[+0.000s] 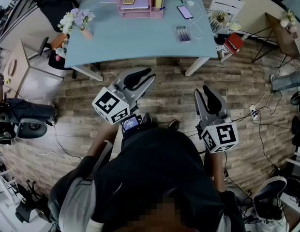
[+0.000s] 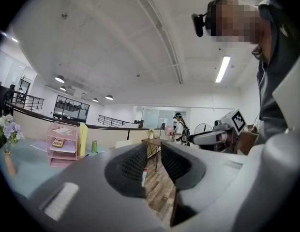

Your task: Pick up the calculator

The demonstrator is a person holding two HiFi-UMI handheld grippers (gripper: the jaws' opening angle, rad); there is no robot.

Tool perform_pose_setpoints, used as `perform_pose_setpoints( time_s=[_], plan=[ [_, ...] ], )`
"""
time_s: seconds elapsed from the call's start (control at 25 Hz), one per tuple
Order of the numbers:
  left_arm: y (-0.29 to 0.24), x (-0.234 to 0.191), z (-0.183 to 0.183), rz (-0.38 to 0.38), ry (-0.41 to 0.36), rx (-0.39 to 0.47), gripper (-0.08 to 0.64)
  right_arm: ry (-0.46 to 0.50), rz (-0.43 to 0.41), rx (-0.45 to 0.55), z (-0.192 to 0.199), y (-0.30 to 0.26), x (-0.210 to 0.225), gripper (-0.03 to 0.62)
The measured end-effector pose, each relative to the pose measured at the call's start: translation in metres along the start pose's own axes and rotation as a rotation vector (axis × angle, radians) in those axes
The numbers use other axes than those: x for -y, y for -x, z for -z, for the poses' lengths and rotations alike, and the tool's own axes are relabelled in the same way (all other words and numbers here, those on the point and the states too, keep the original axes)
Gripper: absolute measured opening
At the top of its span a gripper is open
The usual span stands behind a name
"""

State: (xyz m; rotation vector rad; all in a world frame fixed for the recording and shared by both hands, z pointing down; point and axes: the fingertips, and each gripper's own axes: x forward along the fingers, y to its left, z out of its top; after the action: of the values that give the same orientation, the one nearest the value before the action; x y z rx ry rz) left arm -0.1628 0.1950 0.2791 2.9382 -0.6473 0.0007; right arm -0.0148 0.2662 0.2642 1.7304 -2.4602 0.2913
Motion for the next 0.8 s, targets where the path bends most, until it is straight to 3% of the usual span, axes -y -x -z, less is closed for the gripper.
perform_pose_setpoints(
  time_s=[0.44,0.8],
  plan=[
    [0.009,-0.035,0.014,0.043,0.029,-0.001,0.144,0.015,0.038,-0.024,0.006,-0.031,-0.015,0.114],
    [0.022,-0.063,0.019,0.084,0.024,-0.009,0.144,-0.028,0.093,-0.005,0.000,-0.055,-0.030,0.115]
  ],
)
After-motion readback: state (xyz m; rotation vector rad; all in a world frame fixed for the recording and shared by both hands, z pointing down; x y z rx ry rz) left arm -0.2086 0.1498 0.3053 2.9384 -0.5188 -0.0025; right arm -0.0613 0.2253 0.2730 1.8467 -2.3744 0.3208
